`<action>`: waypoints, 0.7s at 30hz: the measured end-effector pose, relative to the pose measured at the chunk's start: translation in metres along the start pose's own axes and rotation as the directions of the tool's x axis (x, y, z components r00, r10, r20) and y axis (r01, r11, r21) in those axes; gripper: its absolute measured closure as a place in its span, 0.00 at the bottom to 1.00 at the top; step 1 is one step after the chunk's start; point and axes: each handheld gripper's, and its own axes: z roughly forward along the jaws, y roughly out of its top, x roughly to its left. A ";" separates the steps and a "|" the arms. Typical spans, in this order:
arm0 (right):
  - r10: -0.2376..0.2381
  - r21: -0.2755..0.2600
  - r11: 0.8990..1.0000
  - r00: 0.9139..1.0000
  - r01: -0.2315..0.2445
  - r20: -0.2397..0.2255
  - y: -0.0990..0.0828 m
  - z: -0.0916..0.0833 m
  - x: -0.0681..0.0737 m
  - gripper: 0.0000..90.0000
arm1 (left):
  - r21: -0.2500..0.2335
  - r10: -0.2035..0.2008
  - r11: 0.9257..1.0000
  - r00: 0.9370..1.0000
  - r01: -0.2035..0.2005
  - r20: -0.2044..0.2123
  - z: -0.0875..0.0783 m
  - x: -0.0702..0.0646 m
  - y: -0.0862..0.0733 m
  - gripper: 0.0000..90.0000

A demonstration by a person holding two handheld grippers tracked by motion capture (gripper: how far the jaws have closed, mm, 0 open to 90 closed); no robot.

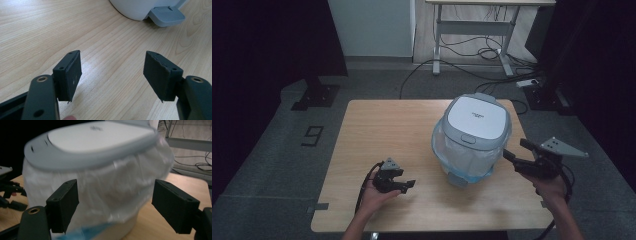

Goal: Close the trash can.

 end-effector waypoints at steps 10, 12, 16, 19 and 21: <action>0.053 0.064 0.996 0.997 -0.056 0.047 -0.068 -0.004 -0.023 0.23 | 0.003 0.000 1.000 1.000 0.000 -0.010 0.001 0.000 -0.001 0.34; 0.065 0.081 0.994 0.996 -0.069 0.057 -0.080 -0.003 -0.027 0.23 | 0.004 -0.001 1.000 1.000 0.001 -0.011 0.001 0.001 -0.002 0.34; 0.086 0.122 0.988 0.993 -0.095 0.079 -0.103 0.001 -0.034 0.23 | 0.007 -0.003 1.000 1.000 0.004 -0.012 0.001 0.001 -0.002 0.34; 0.096 0.147 0.983 0.991 -0.109 0.094 -0.116 0.005 -0.038 0.23 | 0.007 -0.004 1.000 1.000 0.004 -0.014 0.001 0.002 -0.002 0.34; 0.102 0.156 0.981 0.990 -0.117 0.100 -0.123 0.006 -0.040 0.23 | 0.007 -0.005 1.000 1.000 0.005 -0.015 0.002 0.002 -0.003 0.34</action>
